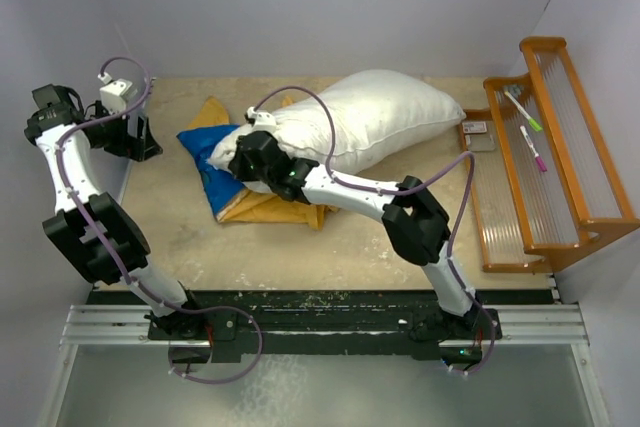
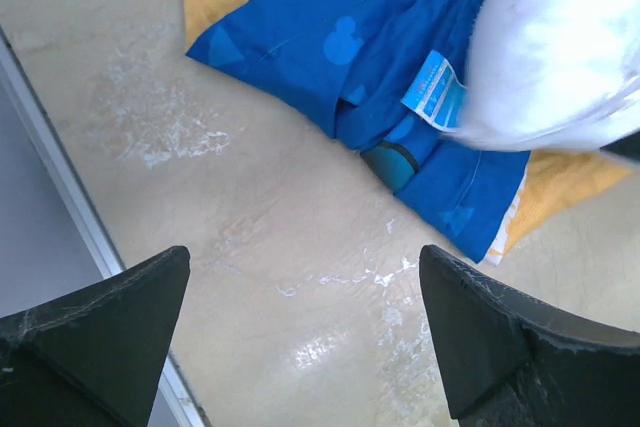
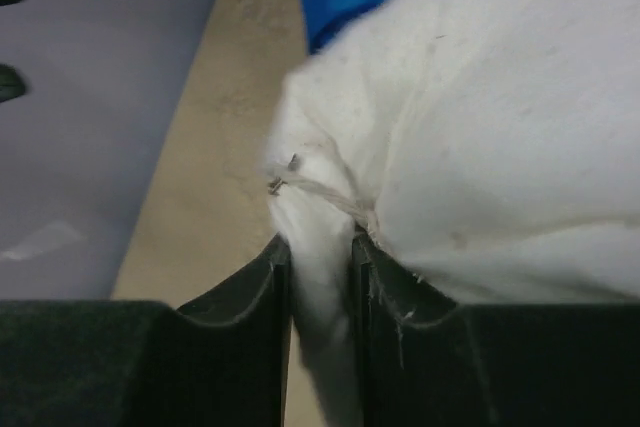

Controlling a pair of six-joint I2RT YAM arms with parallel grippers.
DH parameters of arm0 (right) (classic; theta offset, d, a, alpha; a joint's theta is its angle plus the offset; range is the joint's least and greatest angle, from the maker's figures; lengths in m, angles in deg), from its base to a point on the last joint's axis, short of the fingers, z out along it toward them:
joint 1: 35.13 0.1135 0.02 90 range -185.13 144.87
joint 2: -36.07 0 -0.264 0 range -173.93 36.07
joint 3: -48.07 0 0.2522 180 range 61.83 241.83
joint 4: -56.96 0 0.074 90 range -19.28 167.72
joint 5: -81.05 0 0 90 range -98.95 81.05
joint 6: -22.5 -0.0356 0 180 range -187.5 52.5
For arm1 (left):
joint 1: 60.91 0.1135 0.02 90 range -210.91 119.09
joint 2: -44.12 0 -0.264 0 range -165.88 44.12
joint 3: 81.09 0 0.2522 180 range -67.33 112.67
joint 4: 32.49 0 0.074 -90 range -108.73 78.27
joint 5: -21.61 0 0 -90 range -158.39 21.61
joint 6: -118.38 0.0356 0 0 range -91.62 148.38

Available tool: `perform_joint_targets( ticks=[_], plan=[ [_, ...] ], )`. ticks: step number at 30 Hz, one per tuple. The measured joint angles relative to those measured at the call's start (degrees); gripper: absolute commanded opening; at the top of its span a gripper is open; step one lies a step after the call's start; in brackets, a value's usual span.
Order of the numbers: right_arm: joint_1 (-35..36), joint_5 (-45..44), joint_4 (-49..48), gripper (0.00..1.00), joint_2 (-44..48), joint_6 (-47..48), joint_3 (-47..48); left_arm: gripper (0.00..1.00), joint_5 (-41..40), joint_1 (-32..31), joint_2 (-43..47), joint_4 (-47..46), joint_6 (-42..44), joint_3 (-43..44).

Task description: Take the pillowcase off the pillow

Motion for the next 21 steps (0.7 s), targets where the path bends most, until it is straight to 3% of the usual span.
perform_joint_targets(
  ticks=[1, 2, 3, 12, 21],
  plan=[
    [0.0, 1.2, -0.3, 0.76, -0.2, -0.3, 0.0, 0.99, 0.2, 0.0, 0.0, -0.1, 0.0, -0.4],
    [0.0, 3.5, -1.2, 0.92, -0.3, -1.2, 0.2, 0.99, 0.3, 0.0, 0.0, -0.1, -0.1, -1.0],
    [0.2, 5.1, -1.9, 0.99, -0.3, -1.7, 0.7, 0.99, 0.3, 0.0, 0.0, -0.3, -0.1, -1.4],
    [1.8, 7.7, -3.6, 1.00, 7.3, 4.2, 1.3, 0.99, 1.0, 0.1, 0.0, -2.0, -0.2, -4.9],
    [6.7, 0.3, -4.8, 1.00, 37.2, 10.8, -19.3, 0.99, 2.9, 0.0, 2.1, -6.4, -3.4, -8.7]
  ],
)
